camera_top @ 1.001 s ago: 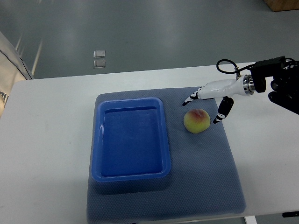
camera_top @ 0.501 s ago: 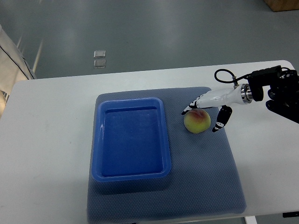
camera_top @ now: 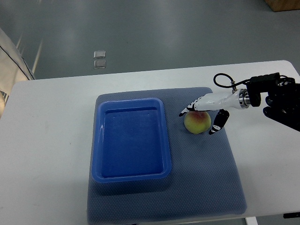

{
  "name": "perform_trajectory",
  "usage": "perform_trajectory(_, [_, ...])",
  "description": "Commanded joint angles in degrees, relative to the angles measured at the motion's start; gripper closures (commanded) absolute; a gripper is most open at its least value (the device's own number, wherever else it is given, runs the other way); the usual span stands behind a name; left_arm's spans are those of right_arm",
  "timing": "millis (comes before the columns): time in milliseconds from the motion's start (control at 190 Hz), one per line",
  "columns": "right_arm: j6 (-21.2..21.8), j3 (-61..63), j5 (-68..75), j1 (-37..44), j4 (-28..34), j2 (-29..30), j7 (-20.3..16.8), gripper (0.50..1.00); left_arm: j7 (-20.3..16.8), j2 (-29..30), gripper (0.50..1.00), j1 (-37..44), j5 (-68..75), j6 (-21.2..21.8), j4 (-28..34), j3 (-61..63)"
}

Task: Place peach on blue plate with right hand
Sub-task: 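Lower the right hand and close its fingers around the peach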

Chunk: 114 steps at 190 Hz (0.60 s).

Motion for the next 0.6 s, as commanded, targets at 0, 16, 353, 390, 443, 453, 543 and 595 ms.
perform_trajectory(0, [-0.4,0.1,0.0,-0.3,0.0,0.4,0.0,0.652,0.0,0.0,0.500,0.0,0.0,0.0,0.0,0.1])
perform_trajectory(16, [-0.4,0.1,0.0,-0.4,0.0,0.5,0.0,0.666,0.0,0.0,0.500,0.0,0.0,0.0,0.0,0.1])
perform_trajectory(353, [-0.4,0.6,0.2,-0.4,-1.2,0.8,0.1,0.793,0.0,0.0,0.500,0.0,0.0,0.0,0.0,0.1])
perform_trajectory(390, [-0.4,0.6,0.4,-0.2,-1.2,0.8,0.1,0.791,0.0,0.0,0.500,0.0,0.0,0.0,0.0,0.1])
perform_trajectory(443, [-0.4,0.6,0.8,0.2,-1.2,0.7,0.3,0.789,0.0,0.0,0.500,0.0,0.0,0.0,0.1,0.1])
perform_trajectory(453, [-0.4,0.6,1.0,0.3,-1.2,0.7,0.4,0.789,0.0,0.0,0.500,0.0,0.1,0.0,0.1,0.1])
perform_trajectory(543, [-0.3,0.6,2.4,1.6,-1.2,0.7,0.6,0.783,0.0,0.0,0.500,0.0,0.1,0.0,0.3,0.1])
perform_trajectory(595, [-0.2,0.6,2.9,2.7,-1.2,0.7,0.6,0.783,0.0,0.0,0.500,0.0,0.0,0.0,0.3,0.1])
